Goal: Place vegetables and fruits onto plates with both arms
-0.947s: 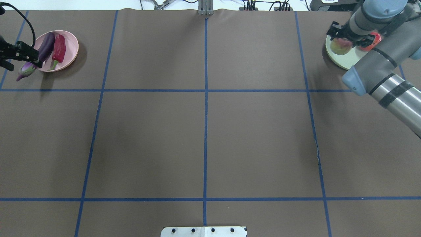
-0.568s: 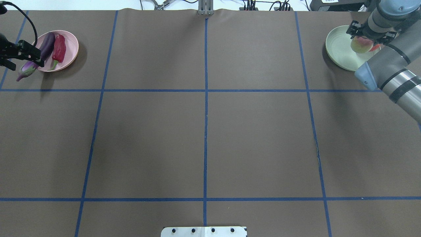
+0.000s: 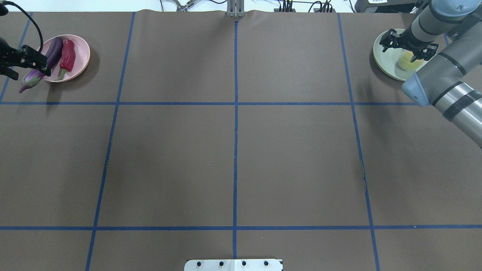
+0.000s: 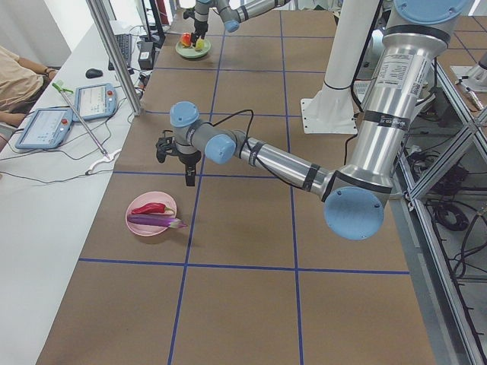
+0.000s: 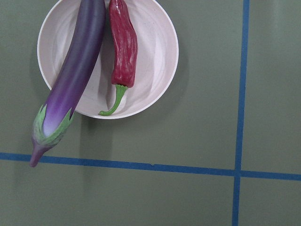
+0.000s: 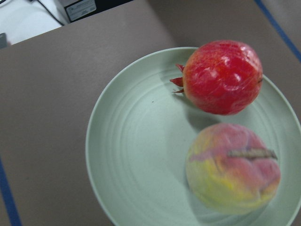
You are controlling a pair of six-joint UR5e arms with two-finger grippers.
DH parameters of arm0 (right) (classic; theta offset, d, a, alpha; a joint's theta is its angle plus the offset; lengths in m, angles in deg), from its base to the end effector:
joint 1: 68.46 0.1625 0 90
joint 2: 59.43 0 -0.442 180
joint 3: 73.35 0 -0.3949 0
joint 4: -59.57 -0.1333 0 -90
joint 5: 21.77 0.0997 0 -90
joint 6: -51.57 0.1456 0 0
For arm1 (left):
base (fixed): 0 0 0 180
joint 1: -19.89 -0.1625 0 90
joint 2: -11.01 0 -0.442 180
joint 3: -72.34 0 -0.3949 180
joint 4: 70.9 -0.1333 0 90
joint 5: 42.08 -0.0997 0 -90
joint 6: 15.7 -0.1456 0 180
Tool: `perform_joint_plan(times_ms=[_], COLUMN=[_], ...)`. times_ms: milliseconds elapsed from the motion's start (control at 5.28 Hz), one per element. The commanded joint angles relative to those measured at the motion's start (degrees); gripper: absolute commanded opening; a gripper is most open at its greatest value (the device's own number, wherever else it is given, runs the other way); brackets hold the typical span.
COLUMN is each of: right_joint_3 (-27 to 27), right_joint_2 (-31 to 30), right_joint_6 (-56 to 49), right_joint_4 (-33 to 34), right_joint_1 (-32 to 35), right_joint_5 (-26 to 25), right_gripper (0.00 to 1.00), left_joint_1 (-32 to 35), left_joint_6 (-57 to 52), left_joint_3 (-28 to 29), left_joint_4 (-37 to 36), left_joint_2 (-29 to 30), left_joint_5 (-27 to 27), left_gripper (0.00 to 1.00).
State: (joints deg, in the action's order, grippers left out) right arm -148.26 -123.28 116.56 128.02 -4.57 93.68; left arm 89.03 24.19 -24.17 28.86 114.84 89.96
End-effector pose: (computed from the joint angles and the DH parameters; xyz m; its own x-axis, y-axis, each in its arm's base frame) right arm -0.2609 -0.6931 0.5405 0.6357 0.4295 0.6414 -0.4857 0.8684 -0.1002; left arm 0.1860 -0.5888 0.4980 0.6383 -0.0748 -0.7661 0.1320 0.9912 0.0133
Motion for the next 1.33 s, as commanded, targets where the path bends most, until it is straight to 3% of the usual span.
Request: perform_joint_plan(times_ms=[0,379,758,1136], right_joint_3=[-9.2,-10.2,-12.1,-13.4], right_joint_2=[-5.8,-10.1,-18.0,-25.9], right_joint_6=[-6.0,-22.1,-39.2,-49.9], right_joint_4=[0.6,0.8,1.2,1.2], right_joint_1=[3.4,10.4,14.9,18.5], right_joint_5=[11.1,19.2,19.7,21.8], right_gripper=[1.0,1.0,1.0,1.0], left_joint_1=[1.3,4.6,8.5,13.2], left_joint_6=[-5.1,-13.7,-24.0,-36.3], left_joint_3=[-0.1,-0.2,0.5,1.1], left_joint_4=[0.0,-0.1,-1.5,-9.3], left_joint_2=[-0.6,-2.4,-5.6,-7.4], left_joint_5=[-0.2,0.1,0.0,0.2], left_gripper=[1.0,1.0,1.0,1.0])
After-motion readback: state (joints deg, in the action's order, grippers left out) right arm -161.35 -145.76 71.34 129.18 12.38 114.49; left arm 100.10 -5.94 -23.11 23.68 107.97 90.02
